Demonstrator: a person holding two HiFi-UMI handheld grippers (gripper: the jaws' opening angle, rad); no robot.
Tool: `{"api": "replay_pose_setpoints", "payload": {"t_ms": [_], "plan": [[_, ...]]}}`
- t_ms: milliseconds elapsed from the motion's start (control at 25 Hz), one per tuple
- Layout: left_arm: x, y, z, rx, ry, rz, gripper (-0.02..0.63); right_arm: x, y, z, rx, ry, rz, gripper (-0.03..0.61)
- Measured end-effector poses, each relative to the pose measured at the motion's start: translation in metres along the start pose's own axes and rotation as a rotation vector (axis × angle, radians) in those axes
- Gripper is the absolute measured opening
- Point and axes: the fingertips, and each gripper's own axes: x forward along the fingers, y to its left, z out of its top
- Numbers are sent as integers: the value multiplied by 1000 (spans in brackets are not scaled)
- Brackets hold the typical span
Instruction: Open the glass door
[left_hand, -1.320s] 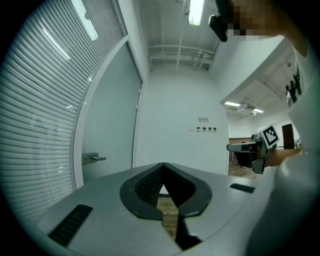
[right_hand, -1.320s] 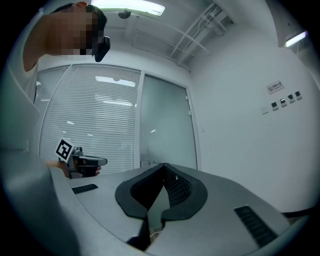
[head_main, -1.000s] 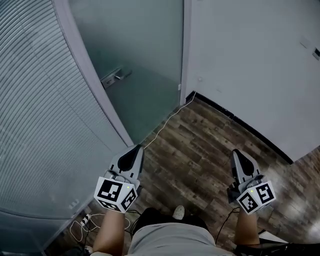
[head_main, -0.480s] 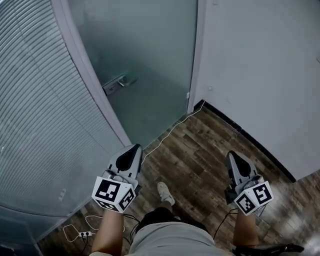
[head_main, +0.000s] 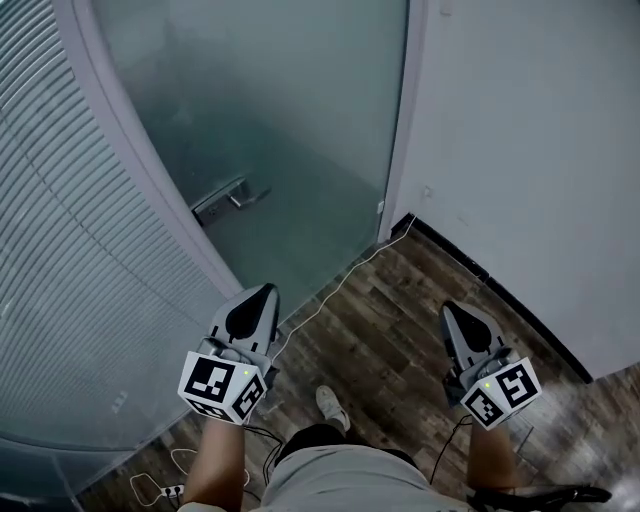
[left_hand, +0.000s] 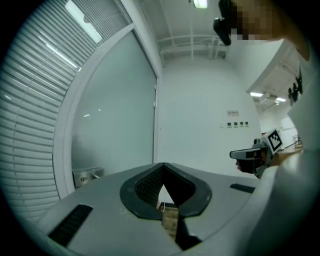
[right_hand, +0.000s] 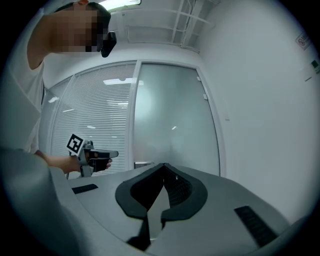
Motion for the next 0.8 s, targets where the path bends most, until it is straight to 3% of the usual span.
{"api": "replay_pose_setpoints", "payload": {"t_ms": [360, 800], "plan": [[56, 108, -2, -6, 5, 97, 0, 144, -22, -6, -8, 27, 88, 0], [44, 171, -6, -22, 6, 230, 0, 269, 13, -4, -37, 62, 322, 2]]}}
